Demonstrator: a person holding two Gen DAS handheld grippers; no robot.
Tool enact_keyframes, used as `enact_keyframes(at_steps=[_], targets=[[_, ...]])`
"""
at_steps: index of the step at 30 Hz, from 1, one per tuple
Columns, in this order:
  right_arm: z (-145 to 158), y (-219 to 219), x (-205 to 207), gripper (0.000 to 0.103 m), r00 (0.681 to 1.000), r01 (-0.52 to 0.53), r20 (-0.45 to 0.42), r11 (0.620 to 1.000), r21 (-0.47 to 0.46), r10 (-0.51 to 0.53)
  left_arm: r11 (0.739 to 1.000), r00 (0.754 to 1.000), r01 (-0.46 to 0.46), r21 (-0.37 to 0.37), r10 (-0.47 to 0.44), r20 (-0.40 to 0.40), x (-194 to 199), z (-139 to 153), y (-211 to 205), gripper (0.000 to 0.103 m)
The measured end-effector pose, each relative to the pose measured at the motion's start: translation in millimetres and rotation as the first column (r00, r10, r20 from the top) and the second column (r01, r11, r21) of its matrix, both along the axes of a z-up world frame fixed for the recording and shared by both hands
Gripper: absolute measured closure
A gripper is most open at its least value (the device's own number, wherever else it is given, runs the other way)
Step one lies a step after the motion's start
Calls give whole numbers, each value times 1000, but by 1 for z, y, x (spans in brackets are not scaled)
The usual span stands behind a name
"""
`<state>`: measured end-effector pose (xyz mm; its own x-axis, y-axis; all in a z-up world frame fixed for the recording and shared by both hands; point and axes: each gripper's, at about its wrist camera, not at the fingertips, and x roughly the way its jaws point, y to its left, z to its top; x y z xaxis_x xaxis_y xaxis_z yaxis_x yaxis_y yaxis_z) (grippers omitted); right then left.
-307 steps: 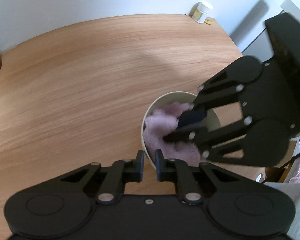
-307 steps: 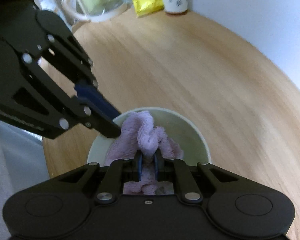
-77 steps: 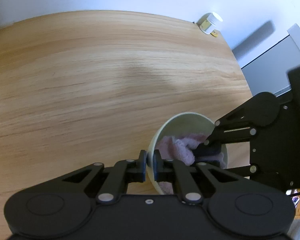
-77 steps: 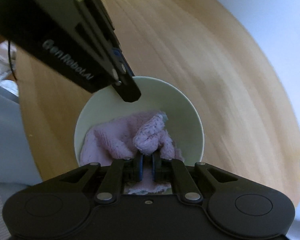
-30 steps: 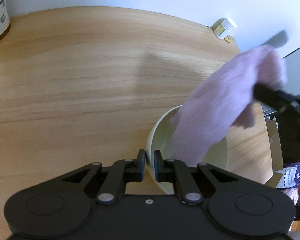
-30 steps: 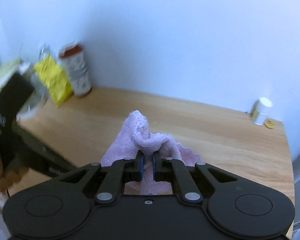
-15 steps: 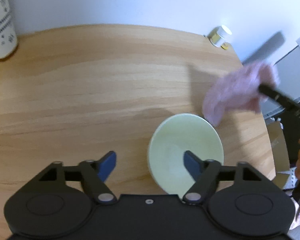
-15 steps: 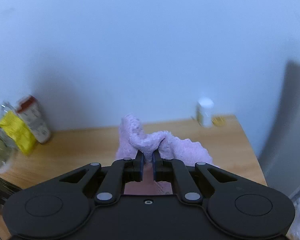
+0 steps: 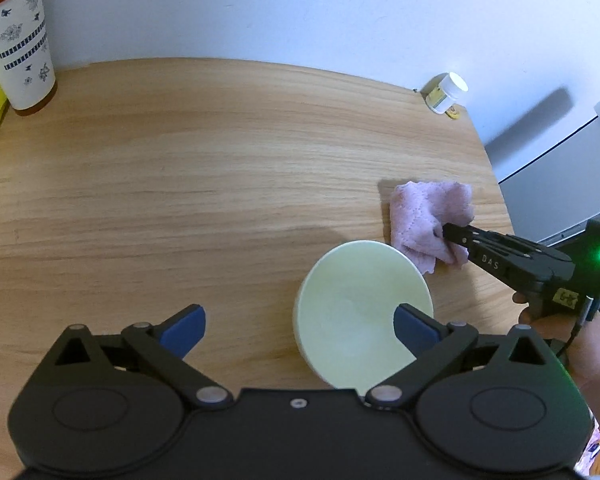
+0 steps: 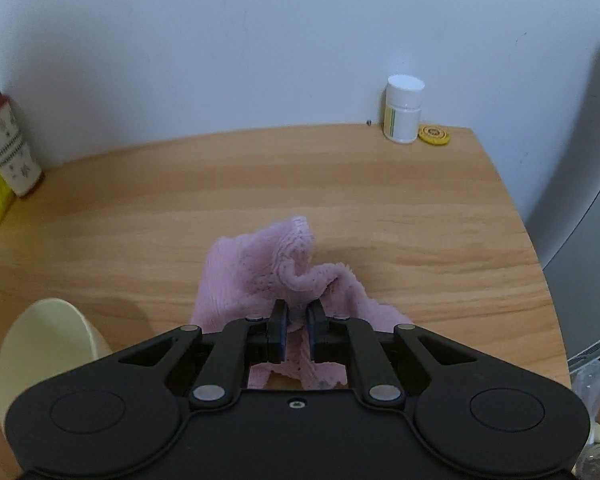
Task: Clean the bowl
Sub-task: 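Lower the pink towel beside the bowl and open the right tool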
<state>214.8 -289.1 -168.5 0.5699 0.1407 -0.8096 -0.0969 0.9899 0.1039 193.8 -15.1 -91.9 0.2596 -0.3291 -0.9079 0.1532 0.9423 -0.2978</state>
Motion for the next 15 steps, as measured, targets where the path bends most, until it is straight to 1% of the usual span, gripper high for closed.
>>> enact_keyframes(at_steps=[3,4,5,6,7,8,9,11,13,15], targets=[[-3,2,2,90,1000,9,-14,1000,4,-9,1000,1000,-10,0,10,4,-1,2,0,1],[-3,1,-2,89,1000,10,-14,1000,2,-10,1000,1000,-14,-9,14,4,-1,3,0,1],[-5,2,-2,85,1000,11,-18,1000,-1,-11,1000,1000,-18,-21,18,4,-1,4,1,1],[-5,3,-2,76,1000,11,-20,1000,0,-11,999,1000,-19,-29,20,3,-1,5,2,0],[-6,5,-2,68,1000,11,-22,1000,0,-11,999,1000,-19,-34,19,0,-2,5,2,0],[-8,6,-2,54,1000,9,-26,1000,-4,-9,999,1000,-16,-33,16,1,-2,6,3,0],[-9,10,-2,49,999,11,-33,1000,-21,-11,999,1000,-12,-31,12,5,-4,8,4,0],[-9,13,-5,46,999,6,-32,1000,-27,-7,1000,1000,2,-30,-2,14,-5,10,4,0],[-7,16,-8,40,999,0,-35,1000,-24,-1,1000,1000,15,-27,-14,25,-7,14,3,0],[-5,17,-11,28,1000,8,-27,1000,-30,-9,999,999,23,-23,-22,34,-8,17,3,0]])
